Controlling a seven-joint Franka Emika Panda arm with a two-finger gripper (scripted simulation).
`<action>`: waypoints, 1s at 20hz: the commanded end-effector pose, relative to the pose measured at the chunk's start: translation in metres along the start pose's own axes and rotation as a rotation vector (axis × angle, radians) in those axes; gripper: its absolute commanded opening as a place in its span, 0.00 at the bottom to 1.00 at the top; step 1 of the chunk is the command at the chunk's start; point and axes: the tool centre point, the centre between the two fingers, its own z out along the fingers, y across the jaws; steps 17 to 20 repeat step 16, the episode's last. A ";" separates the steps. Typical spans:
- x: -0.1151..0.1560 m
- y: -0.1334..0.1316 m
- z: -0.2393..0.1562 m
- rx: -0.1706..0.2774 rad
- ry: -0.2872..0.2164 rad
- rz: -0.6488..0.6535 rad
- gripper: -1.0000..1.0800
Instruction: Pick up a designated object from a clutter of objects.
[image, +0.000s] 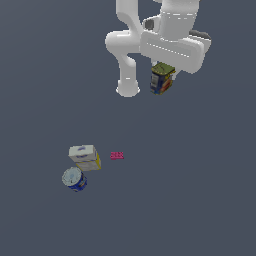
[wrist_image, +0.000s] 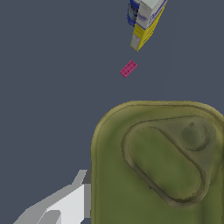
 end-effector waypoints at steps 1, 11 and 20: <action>-0.010 -0.014 -0.018 0.003 0.001 0.001 0.00; -0.028 -0.043 -0.052 0.005 0.000 0.002 0.00; -0.030 -0.047 -0.056 0.005 0.000 0.002 0.00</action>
